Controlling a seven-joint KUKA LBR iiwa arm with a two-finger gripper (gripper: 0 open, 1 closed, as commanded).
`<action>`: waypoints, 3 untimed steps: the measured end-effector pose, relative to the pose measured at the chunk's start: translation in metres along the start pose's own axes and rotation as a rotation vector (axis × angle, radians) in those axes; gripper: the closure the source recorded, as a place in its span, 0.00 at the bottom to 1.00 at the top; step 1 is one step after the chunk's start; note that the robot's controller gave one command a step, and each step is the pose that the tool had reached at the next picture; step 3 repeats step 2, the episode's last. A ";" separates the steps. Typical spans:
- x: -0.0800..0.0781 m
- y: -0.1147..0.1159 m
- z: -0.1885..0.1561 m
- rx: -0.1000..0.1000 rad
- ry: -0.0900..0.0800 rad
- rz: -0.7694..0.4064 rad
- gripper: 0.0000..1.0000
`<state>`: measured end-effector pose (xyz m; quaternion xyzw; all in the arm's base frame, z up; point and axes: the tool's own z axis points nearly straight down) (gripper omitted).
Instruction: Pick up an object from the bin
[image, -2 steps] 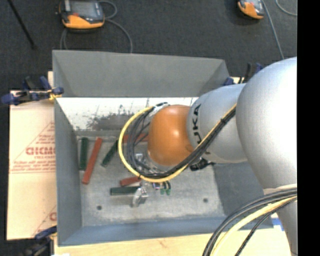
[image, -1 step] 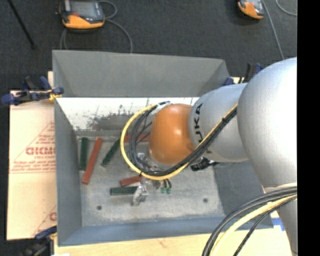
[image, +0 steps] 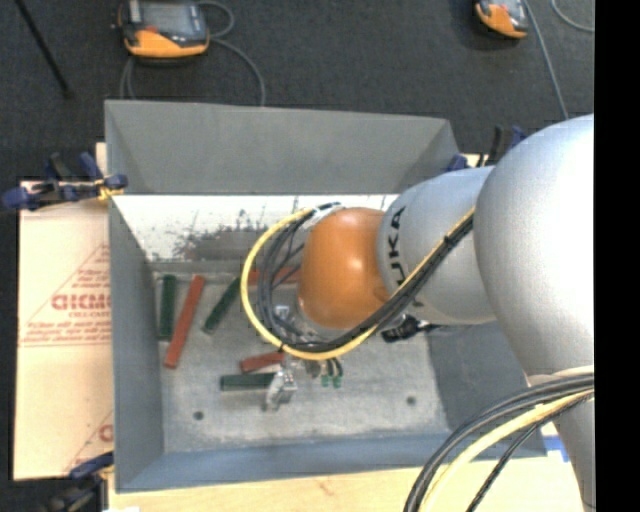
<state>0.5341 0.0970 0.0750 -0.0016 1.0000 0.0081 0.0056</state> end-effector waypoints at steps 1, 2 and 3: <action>0.000 0.001 -0.002 0.002 0.001 0.000 1.00; 0.000 0.000 -0.006 0.007 0.007 -0.002 1.00; 0.000 0.000 -0.006 0.007 0.007 -0.002 1.00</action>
Offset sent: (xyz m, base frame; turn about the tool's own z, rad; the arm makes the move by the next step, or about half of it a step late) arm 0.0001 0.0000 0.0074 -0.0001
